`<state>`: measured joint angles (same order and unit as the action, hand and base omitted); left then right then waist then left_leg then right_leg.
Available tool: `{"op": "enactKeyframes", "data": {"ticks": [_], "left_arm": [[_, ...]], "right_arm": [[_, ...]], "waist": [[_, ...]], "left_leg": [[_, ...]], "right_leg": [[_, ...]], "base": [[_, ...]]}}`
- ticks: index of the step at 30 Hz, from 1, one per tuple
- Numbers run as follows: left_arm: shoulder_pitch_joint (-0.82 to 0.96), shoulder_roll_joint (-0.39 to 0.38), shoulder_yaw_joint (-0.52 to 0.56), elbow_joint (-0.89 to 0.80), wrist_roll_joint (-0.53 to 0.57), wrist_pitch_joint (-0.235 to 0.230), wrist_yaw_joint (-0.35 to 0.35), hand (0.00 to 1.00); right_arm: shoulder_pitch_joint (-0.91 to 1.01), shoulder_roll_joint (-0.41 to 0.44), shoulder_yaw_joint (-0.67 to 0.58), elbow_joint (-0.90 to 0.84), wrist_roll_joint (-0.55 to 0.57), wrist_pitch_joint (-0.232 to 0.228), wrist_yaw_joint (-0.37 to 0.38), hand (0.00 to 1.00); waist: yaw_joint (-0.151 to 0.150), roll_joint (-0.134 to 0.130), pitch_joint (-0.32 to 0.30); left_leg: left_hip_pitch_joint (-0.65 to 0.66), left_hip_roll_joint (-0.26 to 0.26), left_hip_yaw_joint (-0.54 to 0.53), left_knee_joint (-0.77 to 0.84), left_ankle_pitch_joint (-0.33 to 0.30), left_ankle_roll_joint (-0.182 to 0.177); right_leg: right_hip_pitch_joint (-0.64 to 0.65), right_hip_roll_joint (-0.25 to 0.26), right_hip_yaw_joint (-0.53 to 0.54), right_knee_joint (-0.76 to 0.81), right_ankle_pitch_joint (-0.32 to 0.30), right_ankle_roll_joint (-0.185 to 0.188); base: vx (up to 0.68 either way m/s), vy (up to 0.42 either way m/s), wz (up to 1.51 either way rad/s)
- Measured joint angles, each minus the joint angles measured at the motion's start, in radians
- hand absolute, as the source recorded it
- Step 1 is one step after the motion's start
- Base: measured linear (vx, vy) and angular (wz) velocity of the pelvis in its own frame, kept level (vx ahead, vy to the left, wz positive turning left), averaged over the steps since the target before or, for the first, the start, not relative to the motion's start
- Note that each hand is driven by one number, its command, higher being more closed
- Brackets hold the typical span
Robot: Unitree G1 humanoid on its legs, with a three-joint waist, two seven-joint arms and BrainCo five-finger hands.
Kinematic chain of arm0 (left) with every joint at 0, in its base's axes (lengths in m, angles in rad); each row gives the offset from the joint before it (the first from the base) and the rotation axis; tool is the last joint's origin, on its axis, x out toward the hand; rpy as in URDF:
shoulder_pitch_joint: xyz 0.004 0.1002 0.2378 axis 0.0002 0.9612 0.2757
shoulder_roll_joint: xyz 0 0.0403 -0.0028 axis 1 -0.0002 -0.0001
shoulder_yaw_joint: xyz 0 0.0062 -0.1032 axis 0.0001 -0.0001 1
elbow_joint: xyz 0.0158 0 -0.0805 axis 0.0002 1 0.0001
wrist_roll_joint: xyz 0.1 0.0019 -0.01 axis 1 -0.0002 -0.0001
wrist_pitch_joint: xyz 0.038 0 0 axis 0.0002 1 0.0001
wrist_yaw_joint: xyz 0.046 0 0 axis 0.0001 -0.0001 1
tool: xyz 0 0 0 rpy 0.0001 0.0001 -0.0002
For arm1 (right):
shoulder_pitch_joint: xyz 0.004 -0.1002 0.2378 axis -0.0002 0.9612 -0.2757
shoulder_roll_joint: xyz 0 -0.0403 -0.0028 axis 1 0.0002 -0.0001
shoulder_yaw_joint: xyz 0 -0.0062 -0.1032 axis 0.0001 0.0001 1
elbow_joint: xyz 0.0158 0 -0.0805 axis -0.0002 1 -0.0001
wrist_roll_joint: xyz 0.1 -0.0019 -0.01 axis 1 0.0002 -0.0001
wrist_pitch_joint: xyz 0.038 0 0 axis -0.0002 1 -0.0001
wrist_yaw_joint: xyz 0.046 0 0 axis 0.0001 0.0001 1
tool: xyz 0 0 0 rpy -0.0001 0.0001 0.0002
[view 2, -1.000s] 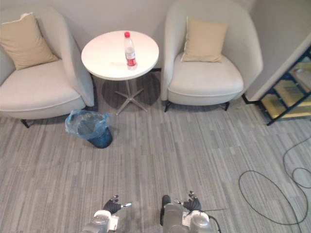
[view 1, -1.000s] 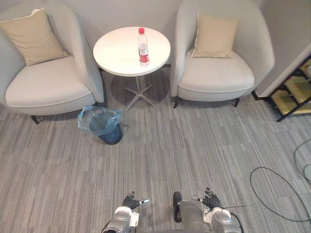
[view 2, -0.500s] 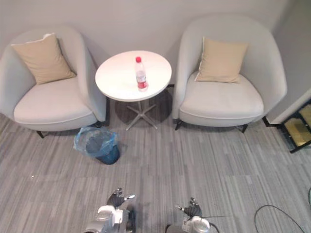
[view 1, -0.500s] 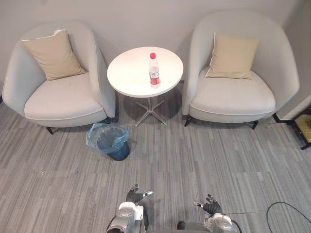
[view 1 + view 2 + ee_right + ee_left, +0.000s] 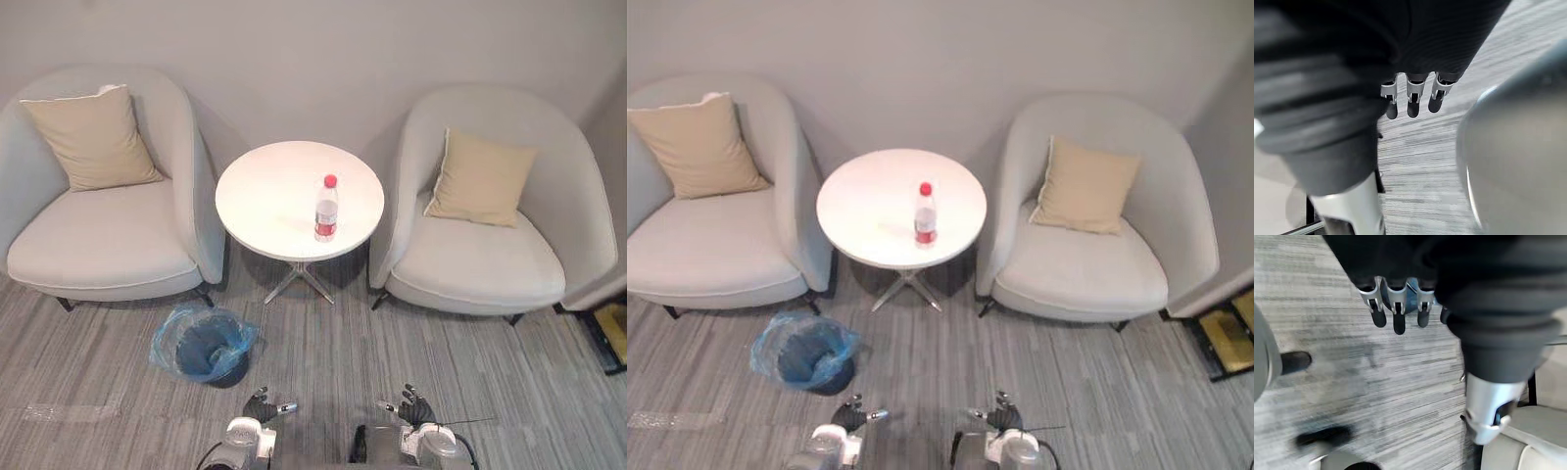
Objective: Gather rubbish on tea table into small bin, then transfer packed bag to large trash can.
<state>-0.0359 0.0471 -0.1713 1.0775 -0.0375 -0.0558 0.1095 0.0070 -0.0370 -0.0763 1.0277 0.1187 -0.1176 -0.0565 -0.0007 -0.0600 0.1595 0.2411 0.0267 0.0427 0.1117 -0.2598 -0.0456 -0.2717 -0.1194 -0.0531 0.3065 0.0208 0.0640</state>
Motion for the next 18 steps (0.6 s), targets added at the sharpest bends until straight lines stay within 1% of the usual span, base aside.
{"op": "enactKeyframes", "data": {"ticks": [1,2,3,4,5,6,7,8,9,10,11,12,13,14,15,16,17,18], "left_arm": [[-0.005,-0.002,0.004,0.01,0.001,0.0,-0.001,0.0],[-0.01,-0.031,0.033,0.026,0.008,-0.003,-0.005,0.0],[-0.009,-0.054,0.049,0.032,0.011,-0.005,-0.004,0.0],[-0.008,-0.063,0.063,0.036,0.016,-0.005,-0.005,0.0],[-0.009,-0.078,0.101,0.033,0.017,-0.004,-0.005,0.0],[-0.012,-0.082,0.113,0.027,0.017,-0.004,-0.006,0.0],[-0.009,-0.084,0.126,0.001,0.017,-0.006,-0.006,0.0],[-0.004,-0.082,0.134,-0.005,0.017,-0.007,-0.006,0.0],[-0.004,-0.085,0.137,-0.009,0.017,-0.008,-0.007,0.0],[-0.004,-0.089,0.137,-0.013,0.017,-0.008,-0.01,0.0],[-0.002,-0.089,0.134,-0.024,0.017,-0.007,-0.015,0.0],[-0.001,-0.089,0.134,-0.026,0.017,-0.007,-0.016,0.0],[-0.002,-0.089,0.129,-0.027,0.017,-0.008,-0.019,0.0],[-0.003,-0.088,0.105,-0.027,0.018,-0.007,-0.02,0.0],[-0.003,-0.088,0.099,-0.026,0.018,-0.007,-0.021,0.0],[-0.009,-0.084,0.082,-0.023,0.018,-0.009,-0.025,0.0],[-0.011,-0.072,0.071,-0.023,0.02,-0.007,-0.024,0.0],[-0.011,-0.06,0.063,-0.022,0.026,-0.007,-0.025,0.0]], "right_arm": [[-0.003,-0.005,-0.002,0.007,0.0,0.0,0.001,0.0],[-0.014,-0.03,-0.014,0.022,-0.001,0.001,-0.001,0.0],[-0.016,-0.041,-0.028,0.036,-0.001,0.004,-0.001,0.0],[-0.016,-0.044,-0.03,0.036,0.0,0.004,-0.001,0.0],[-0.006,-0.047,-0.034,0.033,0.0,0.004,-0.002,0.0],[0.0,-0.047,-0.033,0.031,0.0,0.004,-0.002,0.0],[0.015,-0.045,-0.029,0.02,0.001,0.005,-0.003,0.0],[0.02,-0.044,-0.026,0.018,0.002,0.005,-0.004,0.0],[0.023,-0.041,-0.025,0.014,0.004,0.006,-0.004,0.0],[0.026,-0.039,-0.026,0.012,0.008,0.006,-0.005,0.0],[0.028,-0.037,-0.027,0.011,0.011,0.007,-0.005,0.0],[0.03,-0.036,-0.028,0.01,0.011,0.007,-0.005,0.0],[0.032,-0.034,-0.034,0.009,0.014,0.006,-0.005,0.0],[0.035,-0.035,-0.039,0.01,0.019,0.006,-0.005,0.0],[0.036,-0.038,-0.039,0.01,0.019,0.007,-0.004,0.0],[0.039,-0.04,-0.039,0.017,0.019,0.01,-0.005,0.0],[0.041,-0.032,-0.039,0.017,0.019,0.009,-0.005,0.0],[0.042,-0.017,-0.039,0.018,0.018,0.009,-0.004,0.0]], "waist": [[-0.002,0.011,0.005],[0.007,0.057,-0.005],[0.006,0.085,-0.005],[0.004,0.094,-0.001],[-0.002,0.103,-0.002],[0.0,0.102,-0.001],[0.011,0.094,0.005],[0.017,0.087,0.008],[0.019,0.087,0.009],[0.017,0.085,0.008],[0.018,0.083,0.009],[0.017,0.082,0.009],[0.017,0.079,0.008],[0.017,0.081,0.007],[0.017,0.086,0.004],[0.029,0.085,-0.003],[0.03,0.071,-0.009],[0.028,0.049,-0.009]], "left_leg": [[0.009,0.012,-0.015,0.0,-0.014,-0.008],[0.004,0.051,-0.027,0.018,-0.018,-0.013],[0.0,0.073,-0.033,0.06,-0.017,-0.014],[-0.008,0.086,-0.037,0.095,-0.017,-0.015],[-0.089,0.109,-0.057,0.298,-0.004,-0.036],[-0.119,0.119,-0.057,0.378,0.009,-0.057],[-0.192,0.145,-0.052,0.564,0.066,-0.095],[-0.214,0.154,-0.043,0.615,0.07,-0.09],[-0.25,0.176,-0.012,0.681,0.052,-0.08],[-0.295,0.193,0.049,0.709,0.018,-0.059],[-0.325,0.191,0.106,0.666,-0.008,-0.047],[-0.332,0.187,0.121,0.641,-0.011,-0.045],[-0.344,0.161,0.144,0.509,-0.014,-0.042],[-0.342,0.117,0.135,0.315,0.017,-0.044],[-0.34,0.108,0.13,0.253,0.045,-0.046],[-0.312,0.065,0.089,0.133,0.182,-0.036],[-0.298,0.048,0.087,0.108,0.182,-0.033],[-0.285,0.037,0.102,0.095,0.178,-0.024]], "right_leg": [[0.0,0.009,-0.001,0.025,-0.02,-0.015],[0.0,0.032,-0.021,0.048,-0.043,-0.031],[0.02,0.044,-0.043,0.044,-0.066,-0.042],[0.037,0.049,-0.054,0.036,-0.073,-0.048],[0.101,0.071,-0.082,0.005,-0.099,-0.064],[0.121,0.08,-0.083,-0.006,-0.108,-0.069],[0.17,0.09,-0.091,-0.027,-0.13,-0.087],[0.185,0.094,-0.096,-0.034,-0.136,-0.091],[0.216,0.099,-0.096,-0.051,-0.147,-0.104],[0.255,0.1,-0.097,-0.079,-0.149,-0.105],[0.292,0.091,-0.097,-0.109,-0.144,-0.096],[0.3,0.087,-0.097,-0.117,-0.142,-0.093],[0.318,0.075,-0.096,-0.138,-0.143,-0.085],[0.339,0.065,-0.089,-0.147,-0.146,-0.071],[0.341,0.066,-0.086,-0.149,-0.148,-0.064],[0.346,0.067,-0.05,-0.152,-0.157,-0.039],[0.357,0.055,-0.042,-0.16,-0.159,-0.028],[0.363,0.037,-0.039,-0.166,-0.169,-0.016]], "base": [[0.37,-0.261,0.4],[0.35,-0.223,0.17],[0.35,-0.223,0.14],[0.46,-0.33,0.36],[0.24,-0.198,0.37],[0.34,-0.287,0.38],[0.15,-0.115,0.12],[0.26,-0.16,0.07],[0.25,-0.111,0.0],[0.3,-0.109,-0.1],[0.23,-0.066,-0.12],[0.21,-0.016,-0.11],[0.26,0.073,-0.05],[0.22,0.076,-0.04],[0.35,0.177,-0.24],[0.26,0.13,-0.21],[0.31,0.161,-0.2],[0.15,0.075,-0.04]]}}
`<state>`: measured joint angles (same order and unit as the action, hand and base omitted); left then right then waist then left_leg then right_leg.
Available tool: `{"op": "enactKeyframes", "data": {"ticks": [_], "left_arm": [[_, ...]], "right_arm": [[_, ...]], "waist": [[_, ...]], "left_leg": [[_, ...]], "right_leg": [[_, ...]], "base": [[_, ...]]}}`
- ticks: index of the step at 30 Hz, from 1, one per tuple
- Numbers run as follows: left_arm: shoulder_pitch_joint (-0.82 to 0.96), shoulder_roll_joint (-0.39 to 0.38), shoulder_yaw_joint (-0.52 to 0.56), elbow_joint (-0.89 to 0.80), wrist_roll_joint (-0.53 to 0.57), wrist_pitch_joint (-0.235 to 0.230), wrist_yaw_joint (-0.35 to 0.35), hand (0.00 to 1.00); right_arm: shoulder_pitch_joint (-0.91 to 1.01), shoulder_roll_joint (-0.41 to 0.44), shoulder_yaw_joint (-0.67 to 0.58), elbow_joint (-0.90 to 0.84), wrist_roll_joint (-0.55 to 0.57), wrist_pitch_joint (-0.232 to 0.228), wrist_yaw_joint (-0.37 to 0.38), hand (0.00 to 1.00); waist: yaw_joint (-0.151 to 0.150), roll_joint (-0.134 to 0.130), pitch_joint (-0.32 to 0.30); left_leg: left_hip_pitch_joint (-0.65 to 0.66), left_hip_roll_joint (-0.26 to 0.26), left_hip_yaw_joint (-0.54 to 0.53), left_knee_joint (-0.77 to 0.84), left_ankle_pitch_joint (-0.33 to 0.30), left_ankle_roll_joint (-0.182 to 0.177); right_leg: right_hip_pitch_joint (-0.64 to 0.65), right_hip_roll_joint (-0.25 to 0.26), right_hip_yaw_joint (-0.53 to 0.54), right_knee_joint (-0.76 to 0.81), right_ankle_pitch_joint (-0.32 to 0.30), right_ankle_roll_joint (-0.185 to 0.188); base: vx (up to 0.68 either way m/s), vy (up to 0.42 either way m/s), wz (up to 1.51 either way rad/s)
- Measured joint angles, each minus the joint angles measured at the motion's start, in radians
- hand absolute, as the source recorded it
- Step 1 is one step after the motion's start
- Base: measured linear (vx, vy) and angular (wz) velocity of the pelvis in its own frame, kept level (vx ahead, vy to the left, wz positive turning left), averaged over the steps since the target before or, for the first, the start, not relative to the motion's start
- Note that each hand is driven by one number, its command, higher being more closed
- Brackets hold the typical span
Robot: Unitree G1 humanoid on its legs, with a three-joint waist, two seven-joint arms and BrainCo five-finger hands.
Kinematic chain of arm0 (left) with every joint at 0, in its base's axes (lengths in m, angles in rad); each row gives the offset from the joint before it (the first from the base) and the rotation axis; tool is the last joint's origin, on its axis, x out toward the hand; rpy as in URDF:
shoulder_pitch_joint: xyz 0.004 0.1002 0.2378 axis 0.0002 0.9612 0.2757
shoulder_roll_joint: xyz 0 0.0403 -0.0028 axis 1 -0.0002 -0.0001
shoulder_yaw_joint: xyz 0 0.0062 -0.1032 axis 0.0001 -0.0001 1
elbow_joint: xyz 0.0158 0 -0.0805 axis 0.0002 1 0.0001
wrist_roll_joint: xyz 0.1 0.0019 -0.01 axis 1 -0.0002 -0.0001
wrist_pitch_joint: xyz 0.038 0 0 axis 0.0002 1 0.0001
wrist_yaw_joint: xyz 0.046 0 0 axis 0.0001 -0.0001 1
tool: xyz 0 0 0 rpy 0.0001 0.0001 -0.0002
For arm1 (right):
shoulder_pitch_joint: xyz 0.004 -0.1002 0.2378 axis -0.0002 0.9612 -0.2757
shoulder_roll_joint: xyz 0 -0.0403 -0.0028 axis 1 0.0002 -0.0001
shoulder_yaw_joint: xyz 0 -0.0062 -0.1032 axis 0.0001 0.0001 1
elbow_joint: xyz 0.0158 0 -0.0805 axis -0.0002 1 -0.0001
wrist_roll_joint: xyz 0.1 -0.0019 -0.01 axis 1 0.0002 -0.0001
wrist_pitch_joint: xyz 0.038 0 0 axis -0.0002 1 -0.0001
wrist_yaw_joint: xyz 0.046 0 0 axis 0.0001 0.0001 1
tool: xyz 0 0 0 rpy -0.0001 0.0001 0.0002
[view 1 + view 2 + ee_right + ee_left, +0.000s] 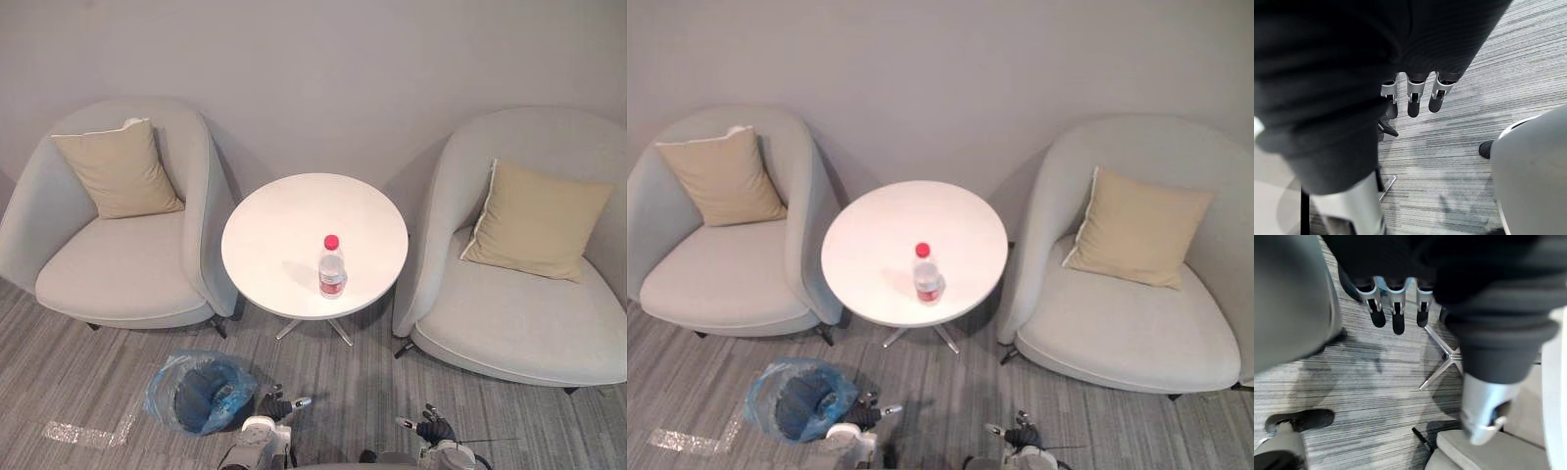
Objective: Gather rubbish on tea table into small bin, then transfer packed bag to large trash can.
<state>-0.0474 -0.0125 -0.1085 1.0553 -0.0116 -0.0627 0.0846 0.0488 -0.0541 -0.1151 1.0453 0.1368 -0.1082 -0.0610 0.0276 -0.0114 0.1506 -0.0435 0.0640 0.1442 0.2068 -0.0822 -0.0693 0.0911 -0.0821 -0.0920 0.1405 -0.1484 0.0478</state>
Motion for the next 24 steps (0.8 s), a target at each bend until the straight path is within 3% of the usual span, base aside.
{"op": "enactKeyframes", "data": {"ticks": [2,4,6,8,10,11,14,15,19,24], "left_arm": [[-0.001,0.01,-0.004,0.009,0.01,0.002,-0.001,0.0],[0.0,0.009,-0.012,0.017,0.011,0.003,-0.001,0.0],[0.001,0.006,-0.044,0.02,0.011,0.003,-0.002,0.0],[0.002,0.011,-0.052,0.029,0.011,0.003,-0.002,0.0],[0.004,0.025,-0.068,0.041,0.011,0.004,-0.002,0.0],[0.005,0.032,-0.066,0.045,0.01,0.004,-0.001,0.0],[0.004,0.037,-0.061,0.05,0.01,0.003,-0.001,0.0],[0.005,0.024,-0.035,0.062,0.01,0.002,-0.001,0.0],[0.015,0.007,-0.016,0.067,0.01,0.001,0.0,0.0],[0.01,0.019,-0.023,0.076,0.01,-0.001,0.003,0.0]], "right_arm": [[0.002,0.014,0.001,0.0,-0.001,0.001,0.0,0.0],[0.002,0.015,0.006,-0.001,-0.011,0.001,0.001,0.0],[-0.002,0.009,0.011,-0.007,-0.018,0.001,0.002,0.0],[-0.006,0.009,0.01,-0.007,-0.018,0.0,0.001,0.0],[-0.005,0.012,0.009,-0.005,-0.019,0.0,0.001,0.0],[0.002,0.014,0.009,-0.003,-0.02,0.0,0.001,0.0],[0.003,0.017,0.007,0.007,-0.02,0.0,0.002,0.0],[0.0,0.009,0.0,0.02,-0.02,-0.001,0.002,0.0],[-0.007,-0.008,0.001,0.04,-0.022,-0.001,-0.002,0.0],[-0.003,-0.019,0.105,-0.017,-0.066,-0.008,-0.025,0.0]], "waist": [[0.003,-0.023,-0.003],[0.008,-0.027,-0.006],[0.009,-0.01,-0.01],[0.001,-0.015,-0.011],[-0.019,-0.022,-0.015],[-0.022,-0.028,-0.019],[-0.022,-0.043,-0.03],[-0.022,-0.019,-0.034],[-0.02,0.005,-0.045],[-0.02,-0.001,-0.047]], "left_leg": [[0.026,-0.019,0.027,-0.021,-0.009,0.015],[0.069,-0.039,0.055,-0.058,-0.016,0.025],[0.125,-0.056,0.08,-0.12,-0.029,0.04],[0.167,-0.068,0.08,-0.133,-0.029,0.046],[0.186,-0.076,0.059,-0.133,-0.032,0.052],[0.186,-0.073,0.036,-0.132,-0.032,0.053],[0.176,-0.084,-0.022,-0.129,-0.035,0.046],[0.172,-0.072,-0.036,-0.129,-0.034,0.044],[0.175,-0.046,-0.052,-0.134,-0.032,0.037],[0.153,-0.028,-0.085,-0.139,-0.026,0.028]], "right_leg": [[0.008,-0.023,0.013,0.004,-0.011,0.012],[0.002,-0.045,0.025,0.045,-0.026,0.029],[-0.084,-0.067,0.046,0.248,-0.047,0.059],[-0.152,-0.091,0.037,0.424,-0.046,0.06],[-0.165,-0.114,0.01,0.476,-0.083,0.048],[-0.166,-0.108,-0.004,0.44,-0.108,0.035],[-0.144,-0.091,-0.002,0.247,-0.067,0.023],[-0.116,-0.079,-0.014,0.199,-0.064,0.02],[-0.055,-0.039,-0.028,0.101,-0.032,0.01],[-0.022,-0.01,-0.037,-0.016,0.031,0.002]], "base": [[0.16,0.112,-0.23],[0.16,0.129,-0.37],[0.1,0.152,-0.37],[0.12,0.098,0.02],[0.18,0.012,0.42],[0.16,-0.069,0.56],[0.12,-0.091,0.45],[0.13,-0.13,0.29],[0.09,-0.093,0.06],[0.01,-0.022,0.01]]}}
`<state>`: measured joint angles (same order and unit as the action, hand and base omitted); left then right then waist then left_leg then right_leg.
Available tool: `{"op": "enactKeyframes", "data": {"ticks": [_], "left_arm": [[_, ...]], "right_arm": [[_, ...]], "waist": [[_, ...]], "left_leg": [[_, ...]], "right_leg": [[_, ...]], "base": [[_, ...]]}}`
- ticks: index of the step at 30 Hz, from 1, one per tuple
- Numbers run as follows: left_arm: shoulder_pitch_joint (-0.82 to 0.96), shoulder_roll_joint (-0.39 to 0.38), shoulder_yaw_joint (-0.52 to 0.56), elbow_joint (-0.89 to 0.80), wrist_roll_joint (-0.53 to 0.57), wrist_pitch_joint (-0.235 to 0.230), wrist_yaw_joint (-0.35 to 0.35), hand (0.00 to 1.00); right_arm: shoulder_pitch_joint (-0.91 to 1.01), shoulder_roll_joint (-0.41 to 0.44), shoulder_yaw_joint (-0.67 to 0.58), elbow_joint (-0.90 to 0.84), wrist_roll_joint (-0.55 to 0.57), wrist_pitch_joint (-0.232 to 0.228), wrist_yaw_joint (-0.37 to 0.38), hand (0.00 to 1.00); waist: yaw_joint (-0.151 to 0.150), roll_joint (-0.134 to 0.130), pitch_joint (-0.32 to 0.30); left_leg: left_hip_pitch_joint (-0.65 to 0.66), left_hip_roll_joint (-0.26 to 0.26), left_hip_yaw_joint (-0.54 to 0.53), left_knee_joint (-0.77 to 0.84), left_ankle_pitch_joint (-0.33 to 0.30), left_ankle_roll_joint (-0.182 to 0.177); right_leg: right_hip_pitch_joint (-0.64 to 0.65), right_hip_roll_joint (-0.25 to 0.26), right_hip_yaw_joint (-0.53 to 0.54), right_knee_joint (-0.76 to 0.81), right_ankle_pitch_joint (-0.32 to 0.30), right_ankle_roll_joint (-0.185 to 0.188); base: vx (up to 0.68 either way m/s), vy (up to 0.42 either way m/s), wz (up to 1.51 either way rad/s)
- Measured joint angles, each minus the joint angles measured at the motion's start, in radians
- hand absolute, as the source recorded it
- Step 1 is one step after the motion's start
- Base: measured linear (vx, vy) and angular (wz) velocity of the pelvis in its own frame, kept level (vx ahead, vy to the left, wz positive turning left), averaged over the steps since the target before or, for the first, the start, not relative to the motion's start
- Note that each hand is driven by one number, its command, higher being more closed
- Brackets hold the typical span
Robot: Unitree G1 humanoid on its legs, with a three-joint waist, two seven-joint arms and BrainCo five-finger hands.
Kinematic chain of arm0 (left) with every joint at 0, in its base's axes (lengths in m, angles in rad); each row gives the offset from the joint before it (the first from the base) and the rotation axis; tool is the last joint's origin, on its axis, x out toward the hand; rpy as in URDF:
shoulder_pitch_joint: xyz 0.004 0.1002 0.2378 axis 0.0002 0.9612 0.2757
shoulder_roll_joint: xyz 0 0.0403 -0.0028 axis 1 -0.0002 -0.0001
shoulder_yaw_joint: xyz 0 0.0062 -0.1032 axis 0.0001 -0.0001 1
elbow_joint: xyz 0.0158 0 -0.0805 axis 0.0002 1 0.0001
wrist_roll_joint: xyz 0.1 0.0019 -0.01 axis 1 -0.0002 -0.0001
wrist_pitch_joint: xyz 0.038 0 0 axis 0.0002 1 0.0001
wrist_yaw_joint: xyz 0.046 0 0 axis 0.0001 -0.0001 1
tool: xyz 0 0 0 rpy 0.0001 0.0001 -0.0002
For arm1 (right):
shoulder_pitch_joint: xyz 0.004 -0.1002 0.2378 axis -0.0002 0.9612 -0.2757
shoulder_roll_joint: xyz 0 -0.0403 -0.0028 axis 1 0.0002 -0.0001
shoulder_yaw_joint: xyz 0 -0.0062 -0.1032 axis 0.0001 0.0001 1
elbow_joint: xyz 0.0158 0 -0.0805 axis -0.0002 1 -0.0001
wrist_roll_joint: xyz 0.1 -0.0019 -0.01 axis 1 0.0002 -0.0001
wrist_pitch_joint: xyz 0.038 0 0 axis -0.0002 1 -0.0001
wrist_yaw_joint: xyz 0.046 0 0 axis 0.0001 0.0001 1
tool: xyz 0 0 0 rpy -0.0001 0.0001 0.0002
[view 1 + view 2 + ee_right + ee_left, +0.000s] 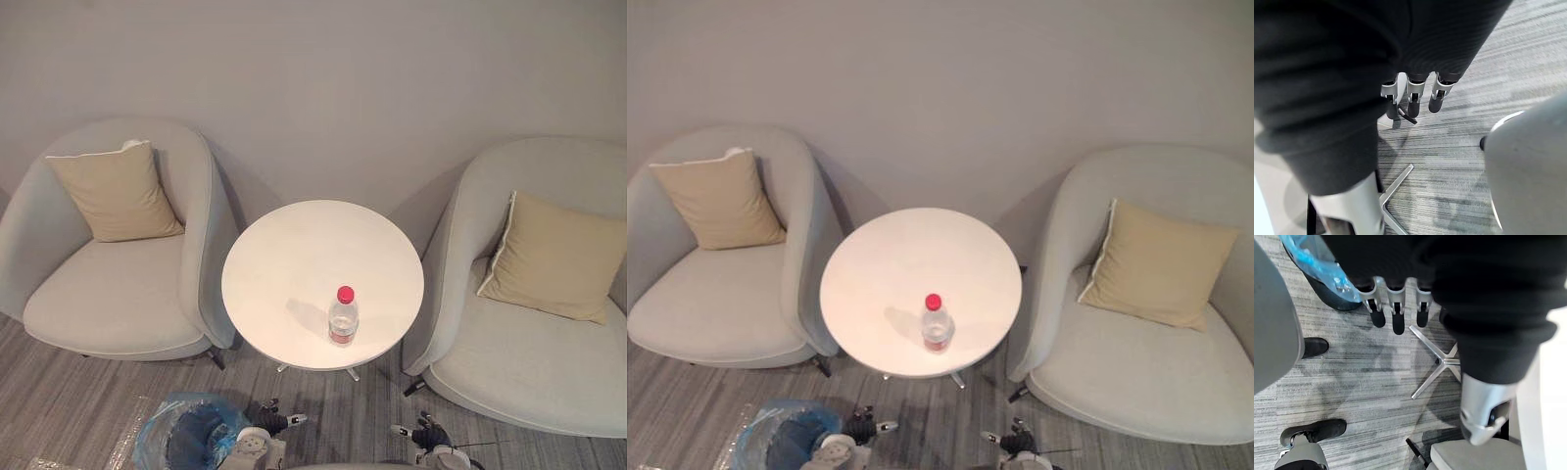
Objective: Gather rubbish on tea table into small bin, then transfer packed bag to large trash can.
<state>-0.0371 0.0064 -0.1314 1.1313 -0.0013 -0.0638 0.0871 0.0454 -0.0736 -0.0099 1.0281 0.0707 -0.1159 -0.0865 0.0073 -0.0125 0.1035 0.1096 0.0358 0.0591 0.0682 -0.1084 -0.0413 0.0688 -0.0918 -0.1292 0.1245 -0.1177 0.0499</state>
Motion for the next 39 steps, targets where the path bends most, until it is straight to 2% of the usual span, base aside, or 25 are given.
{"op": "enactKeyframes", "data": {"ticks": [3,8,17,20,26,31,39], "left_arm": [[-0.006,0.022,-0.014,0.002,0.0,-0.008,0.02,0.0],[0.001,0.059,-0.024,-0.001,0.001,-0.017,0.045,0.0],[0.021,0.101,-0.046,-0.02,0.023,-0.019,0.046,0.0],[0.021,0.102,-0.046,-0.021,0.038,-0.019,0.046,0.0],[0.021,0.107,-0.046,-0.021,0.04,-0.021,0.052,0.0],[0.024,0.107,-0.045,-0.02,0.04,-0.021,0.065,0.0],[0.023,0.102,-0.045,-0.033,0.04,-0.045,0.067,0.0]], "right_arm": [[0.024,-0.006,0.059,-0.129,-0.066,-0.014,-0.015,0.0],[0.065,-0.019,0.112,-0.362,-0.166,-0.047,-0.035,0.0],[0.08,-0.07,0.144,-0.547,-0.314,-0.077,-0.063,0.0],[0.066,-0.088,0.167,-0.582,-0.344,-0.081,-0.075,0.0],[0.004,-0.09,0.176,-0.586,-0.346,-0.087,-0.124,0.0],[-0.025,-0.09,0.176,-0.586,-0.345,-0.087,-0.136,0.0],[-0.093,-0.084,0.171,-0.587,-0.332,-0.087,-0.195,0.0]], "waist": [[-0.001,-0.016,0.005],[0.0,-0.021,0.008],[0.0,-0.022,0.008],[0.0,-0.021,0.009],[0.003,-0.02,0.01],[0.008,-0.017,0.014],[0.024,0.009,0.041]], "left_leg": [[-0.023,-0.007,-0.024,-0.001,0.003,-0.005],[-0.04,-0.03,-0.034,0.001,0.013,-0.003],[-0.074,-0.039,-0.077,-0.021,0.036,-0.006],[-0.073,-0.04,-0.098,-0.021,0.036,-0.006],[-0.088,-0.043,-0.135,-0.021,0.037,-0.006],[-0.092,-0.046,-0.155,-0.021,0.037,-0.005],[-0.113,-0.051,-0.197,-0.027,0.045,-0.006]], "right_leg": [[0.001,-0.001,-0.003,-0.044,0.032,0.006],[-0.004,-0.02,-0.002,-0.073,0.055,0.021],[-0.03,-0.024,-0.031,-0.086,0.06,0.023],[-0.009,-0.02,-0.043,-0.114,0.067,0.021],[0.006,-0.017,-0.073,-0.149,0.076,0.018],[0.019,-0.017,-0.09,-0.162,0.078,0.017],[0.017,-0.017,-0.13,-0.167,0.078,0.017]], "base": [[-0.05,0.031,0.08],[-0.08,0.046,0.04],[-0.03,-0.002,0.1],[0.05,-0.014,0.12],[0.03,-0.014,0.14],[0.0,-0.002,0.12],[-0.02,-0.003,0.14]]}}
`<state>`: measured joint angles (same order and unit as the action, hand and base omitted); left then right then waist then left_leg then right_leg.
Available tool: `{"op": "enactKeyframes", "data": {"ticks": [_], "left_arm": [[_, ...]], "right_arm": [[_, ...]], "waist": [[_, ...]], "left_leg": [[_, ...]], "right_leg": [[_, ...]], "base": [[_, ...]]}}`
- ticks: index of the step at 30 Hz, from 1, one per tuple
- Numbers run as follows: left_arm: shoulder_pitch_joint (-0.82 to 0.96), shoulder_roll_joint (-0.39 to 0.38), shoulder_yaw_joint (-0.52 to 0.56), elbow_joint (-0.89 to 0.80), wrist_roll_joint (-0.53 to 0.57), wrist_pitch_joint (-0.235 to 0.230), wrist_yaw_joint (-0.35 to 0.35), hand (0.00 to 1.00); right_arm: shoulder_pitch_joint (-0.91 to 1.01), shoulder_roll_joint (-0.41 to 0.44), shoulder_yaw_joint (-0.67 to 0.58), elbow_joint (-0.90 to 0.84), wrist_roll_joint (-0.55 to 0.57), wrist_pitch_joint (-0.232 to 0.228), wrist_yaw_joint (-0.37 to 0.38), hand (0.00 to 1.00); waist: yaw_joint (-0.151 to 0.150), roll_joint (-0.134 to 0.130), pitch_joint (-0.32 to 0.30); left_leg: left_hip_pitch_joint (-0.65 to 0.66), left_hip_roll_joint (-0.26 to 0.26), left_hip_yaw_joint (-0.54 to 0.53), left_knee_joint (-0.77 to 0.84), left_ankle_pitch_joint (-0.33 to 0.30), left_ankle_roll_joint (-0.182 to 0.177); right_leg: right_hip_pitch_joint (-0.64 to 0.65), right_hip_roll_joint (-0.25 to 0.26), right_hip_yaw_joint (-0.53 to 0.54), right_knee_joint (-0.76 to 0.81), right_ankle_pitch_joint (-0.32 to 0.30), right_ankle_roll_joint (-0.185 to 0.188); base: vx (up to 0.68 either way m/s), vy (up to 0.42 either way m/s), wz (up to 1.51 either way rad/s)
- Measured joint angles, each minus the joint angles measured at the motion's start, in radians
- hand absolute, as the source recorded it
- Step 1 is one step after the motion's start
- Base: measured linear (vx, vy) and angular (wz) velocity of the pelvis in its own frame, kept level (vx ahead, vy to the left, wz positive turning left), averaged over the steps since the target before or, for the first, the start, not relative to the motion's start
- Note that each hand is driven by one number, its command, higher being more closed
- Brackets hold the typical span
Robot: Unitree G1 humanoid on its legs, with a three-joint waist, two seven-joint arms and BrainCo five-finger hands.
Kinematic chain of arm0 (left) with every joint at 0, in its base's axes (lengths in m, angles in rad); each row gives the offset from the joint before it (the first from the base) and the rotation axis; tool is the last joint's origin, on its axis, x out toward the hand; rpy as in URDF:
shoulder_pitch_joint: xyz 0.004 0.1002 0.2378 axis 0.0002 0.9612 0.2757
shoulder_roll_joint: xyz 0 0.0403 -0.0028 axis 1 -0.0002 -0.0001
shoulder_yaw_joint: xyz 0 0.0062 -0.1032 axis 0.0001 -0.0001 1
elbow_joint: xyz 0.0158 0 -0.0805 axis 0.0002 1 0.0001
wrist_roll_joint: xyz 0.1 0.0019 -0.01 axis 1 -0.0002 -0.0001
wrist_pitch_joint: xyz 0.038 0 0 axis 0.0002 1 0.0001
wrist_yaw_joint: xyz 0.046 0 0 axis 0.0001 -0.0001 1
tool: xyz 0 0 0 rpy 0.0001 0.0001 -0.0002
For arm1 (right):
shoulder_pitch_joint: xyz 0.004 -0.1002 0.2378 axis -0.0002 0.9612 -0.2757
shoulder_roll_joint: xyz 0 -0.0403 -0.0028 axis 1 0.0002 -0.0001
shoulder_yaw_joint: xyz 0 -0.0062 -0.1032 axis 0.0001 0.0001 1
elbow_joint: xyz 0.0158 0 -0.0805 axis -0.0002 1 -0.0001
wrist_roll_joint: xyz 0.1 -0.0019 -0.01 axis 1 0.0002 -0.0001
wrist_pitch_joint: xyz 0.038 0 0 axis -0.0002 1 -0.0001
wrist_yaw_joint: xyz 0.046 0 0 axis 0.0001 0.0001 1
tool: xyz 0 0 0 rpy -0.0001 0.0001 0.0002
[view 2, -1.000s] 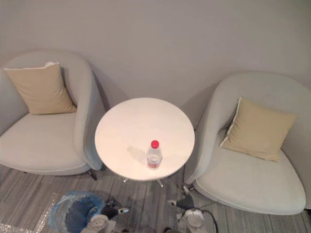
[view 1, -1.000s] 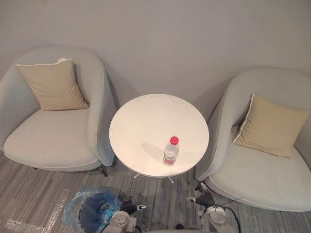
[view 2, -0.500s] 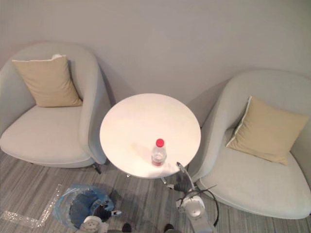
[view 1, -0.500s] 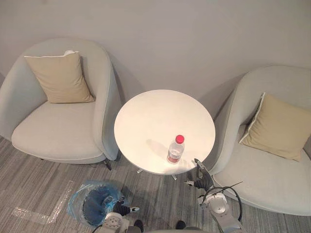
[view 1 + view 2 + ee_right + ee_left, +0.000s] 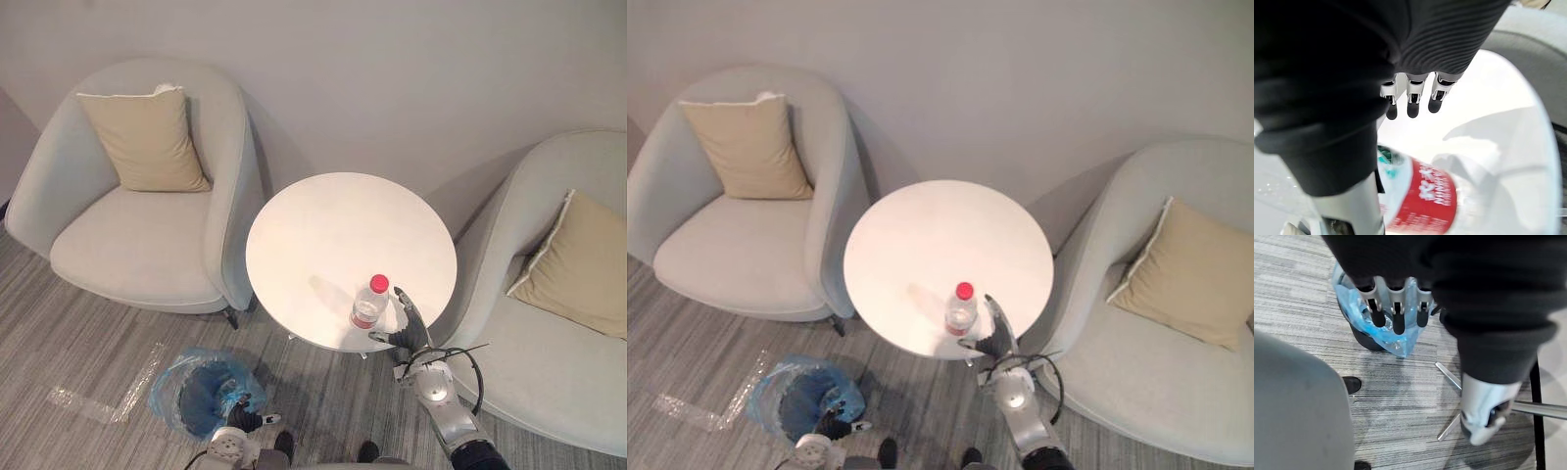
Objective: Gather rubbish on tea table into small bin, then transfer packed bag to large trash can.
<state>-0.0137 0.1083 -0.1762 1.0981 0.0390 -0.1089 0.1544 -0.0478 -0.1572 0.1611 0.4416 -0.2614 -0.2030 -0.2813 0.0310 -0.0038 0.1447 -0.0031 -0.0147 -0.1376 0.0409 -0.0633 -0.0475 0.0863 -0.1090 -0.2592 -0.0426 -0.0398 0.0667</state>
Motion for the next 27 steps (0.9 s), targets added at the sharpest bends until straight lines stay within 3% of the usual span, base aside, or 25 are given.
{"op": "enactKeyframes", "data": {"ticks": [9,10,16,27], "left_arm": [[-0.011,-0.006,-0.001,-0.043,-0.002,-0.014,0.015,0.0],[-0.013,-0.007,-0.002,-0.049,-0.003,-0.015,0.018,0.0],[-0.02,-0.013,-0.002,-0.072,-0.005,-0.021,0.019,0.0],[-0.025,-0.016,-0.01,-0.074,-0.002,-0.034,0.023,0.0]], "right_arm": [[-0.125,0.001,-0.001,0.004,0.078,0.0,-0.017,0.0],[-0.142,0.002,-0.001,0.006,0.088,0.0,-0.018,1.0],[-0.239,0.003,0.0,0.01,0.123,0.0,-0.038,1.0],[-0.232,-0.001,0.01,-0.015,0.153,-0.001,-0.027,1.0]], "waist": [[0.024,0.022,0.06],[0.028,0.025,0.067],[0.04,0.042,0.101],[0.052,0.05,0.111]], "left_leg": [[-0.055,-0.009,-0.049,0.015,0.011,-0.001],[-0.064,-0.011,-0.054,0.019,0.011,-0.001],[-0.099,-0.017,-0.078,0.039,0.012,-0.001],[-0.096,-0.014,-0.088,0.048,0.012,-0.001]], "right_leg": [[-0.018,-0.003,-0.045,0.001,0.002,-0.001],[-0.023,-0.003,-0.05,0.001,0.002,-0.001],[-0.036,-0.004,-0.068,0.003,0.002,-0.001],[-0.033,-0.004,-0.061,0.021,-0.001,-0.005]], "base": [[-0.01,0.004,0.18],[-0.01,0.012,0.17],[-0.01,0.015,0.13],[-0.01,0.011,0.03]]}}
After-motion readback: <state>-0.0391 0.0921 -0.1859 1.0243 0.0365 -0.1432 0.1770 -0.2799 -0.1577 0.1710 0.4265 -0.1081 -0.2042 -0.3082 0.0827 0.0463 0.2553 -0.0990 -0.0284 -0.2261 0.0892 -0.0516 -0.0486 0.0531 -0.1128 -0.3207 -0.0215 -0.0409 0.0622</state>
